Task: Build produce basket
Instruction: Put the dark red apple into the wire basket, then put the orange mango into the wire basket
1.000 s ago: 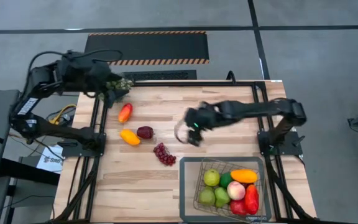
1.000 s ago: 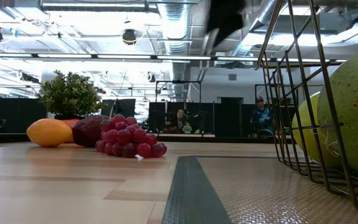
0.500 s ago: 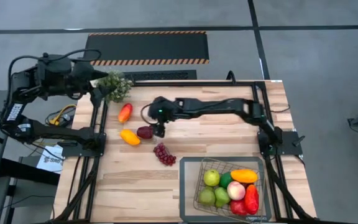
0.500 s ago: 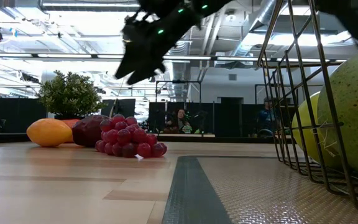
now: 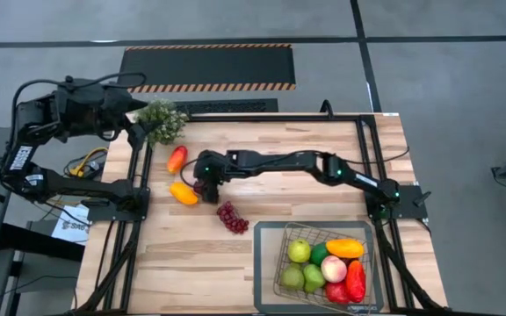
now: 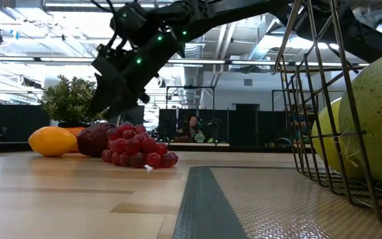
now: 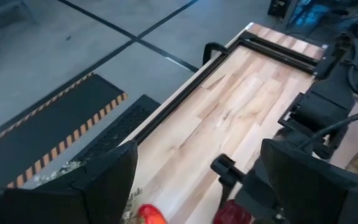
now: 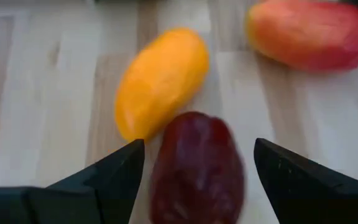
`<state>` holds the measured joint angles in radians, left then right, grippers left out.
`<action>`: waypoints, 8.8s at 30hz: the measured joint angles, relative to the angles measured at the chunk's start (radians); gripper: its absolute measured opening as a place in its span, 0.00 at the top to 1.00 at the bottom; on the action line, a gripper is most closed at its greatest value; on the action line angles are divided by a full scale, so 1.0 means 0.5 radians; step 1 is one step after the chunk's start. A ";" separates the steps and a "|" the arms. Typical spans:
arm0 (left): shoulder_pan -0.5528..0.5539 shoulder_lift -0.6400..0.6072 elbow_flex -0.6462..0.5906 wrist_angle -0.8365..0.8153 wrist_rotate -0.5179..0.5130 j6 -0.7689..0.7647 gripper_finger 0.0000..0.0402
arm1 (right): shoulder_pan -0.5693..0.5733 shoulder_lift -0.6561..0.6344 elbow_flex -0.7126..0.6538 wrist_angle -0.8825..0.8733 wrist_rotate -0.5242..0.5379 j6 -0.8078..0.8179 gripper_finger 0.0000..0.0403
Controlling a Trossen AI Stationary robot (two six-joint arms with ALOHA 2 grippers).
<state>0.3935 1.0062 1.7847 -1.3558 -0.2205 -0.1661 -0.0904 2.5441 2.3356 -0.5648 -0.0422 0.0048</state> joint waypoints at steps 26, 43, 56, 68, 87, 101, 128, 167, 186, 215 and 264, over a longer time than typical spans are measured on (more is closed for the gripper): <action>0.000 0.002 0.000 -0.092 -0.061 0.047 0.18 | 0.027 0.135 0.024 -0.093 -0.070 0.064 0.24; -0.001 0.001 0.000 -0.091 -0.060 0.121 0.18 | 0.031 -0.485 0.040 -0.854 -0.116 0.146 0.31; -0.001 0.001 0.000 -0.091 -0.060 0.158 0.18 | 0.521 -0.996 0.039 -1.931 0.044 1.059 0.32; -0.001 0.003 0.000 -0.025 -0.058 0.264 0.18 | 1.224 -0.961 -0.128 -2.006 0.310 1.986 0.32; -0.001 0.072 -0.002 0.078 -0.056 0.223 0.18 | 1.304 -1.321 -1.144 -1.596 0.369 1.975 0.32; -0.001 0.164 -0.001 0.100 -0.060 0.185 0.18 | 1.263 -1.523 -1.716 -1.061 0.496 1.977 0.32; 0.000 0.186 -0.001 0.106 -0.374 0.151 0.18 | 1.144 -1.516 -1.605 -1.143 0.294 2.029 0.15; 0.077 0.206 -1.758 0.354 -0.144 -0.722 0.18 | 0.301 -1.895 -1.026 -0.914 0.097 1.019 0.15; 0.261 0.217 -2.341 1.079 -0.079 -0.756 0.18 | 0.311 -1.900 -1.026 -0.987 0.103 0.988 0.15; -0.014 0.214 -2.235 1.867 0.497 -0.671 0.39 | 0.346 -1.899 -1.027 -1.003 0.142 0.860 0.15; -0.107 0.700 -1.945 1.836 0.405 -0.625 0.66 | 0.291 -1.898 -1.027 -0.936 0.307 0.707 0.15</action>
<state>0.3401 1.3564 0.8124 -0.4376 -0.0181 -0.4785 0.0550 1.5951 1.8220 -1.0330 0.1112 0.3585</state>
